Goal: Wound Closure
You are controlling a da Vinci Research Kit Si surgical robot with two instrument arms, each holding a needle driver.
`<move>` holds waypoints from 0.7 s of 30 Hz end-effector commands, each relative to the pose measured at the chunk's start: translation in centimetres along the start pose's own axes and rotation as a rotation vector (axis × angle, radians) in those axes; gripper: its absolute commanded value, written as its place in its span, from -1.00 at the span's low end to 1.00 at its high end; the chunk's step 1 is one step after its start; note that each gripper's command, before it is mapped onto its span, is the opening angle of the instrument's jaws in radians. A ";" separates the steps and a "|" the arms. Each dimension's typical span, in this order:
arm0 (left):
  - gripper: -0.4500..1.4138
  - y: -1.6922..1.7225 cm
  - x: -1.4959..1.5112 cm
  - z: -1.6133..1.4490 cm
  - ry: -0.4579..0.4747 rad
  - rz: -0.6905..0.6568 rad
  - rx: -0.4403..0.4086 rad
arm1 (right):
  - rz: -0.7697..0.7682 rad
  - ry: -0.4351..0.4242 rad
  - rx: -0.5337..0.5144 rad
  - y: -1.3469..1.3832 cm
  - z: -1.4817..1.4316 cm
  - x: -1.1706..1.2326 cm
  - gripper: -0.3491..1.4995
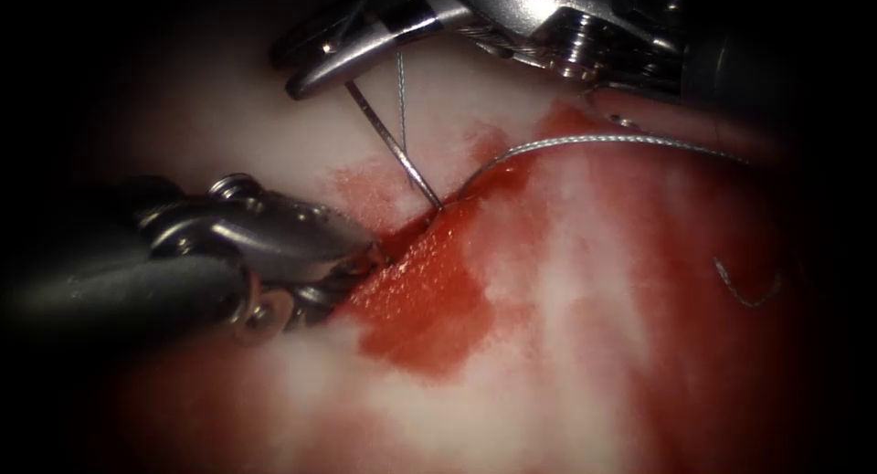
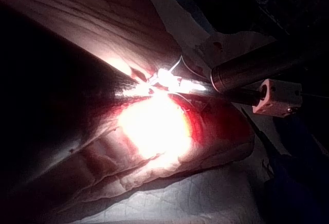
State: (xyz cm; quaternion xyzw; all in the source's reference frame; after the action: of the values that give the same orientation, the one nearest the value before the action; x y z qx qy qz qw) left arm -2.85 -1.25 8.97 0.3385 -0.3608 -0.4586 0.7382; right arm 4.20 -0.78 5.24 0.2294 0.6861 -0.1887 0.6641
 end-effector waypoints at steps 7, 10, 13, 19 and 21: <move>-1.00 -0.01 -0.12 0.02 -0.004 0.004 0.000 | 0.034 0.000 -0.001 0.16 0.03 0.11 -1.00; -1.00 -0.01 -0.12 0.02 -0.004 0.004 0.001 | 0.098 0.001 0.000 0.15 0.04 0.10 -1.00; -1.00 -0.01 -0.12 0.02 -0.004 0.004 0.001 | 0.163 0.003 0.000 0.15 0.04 0.10 -1.00; -1.00 -0.01 -0.12 0.02 -0.003 0.004 0.002 | 0.268 0.008 0.011 0.13 0.05 0.11 -1.00; -1.00 -0.01 -0.12 0.02 -0.003 0.004 0.002 | 0.304 0.010 0.015 0.12 0.06 0.11 -1.00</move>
State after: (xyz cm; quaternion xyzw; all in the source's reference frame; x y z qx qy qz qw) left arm -2.85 -1.26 8.96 0.3393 -0.3606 -0.4579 0.7384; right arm 4.21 -0.81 5.22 0.3431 0.6415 -0.0869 0.6806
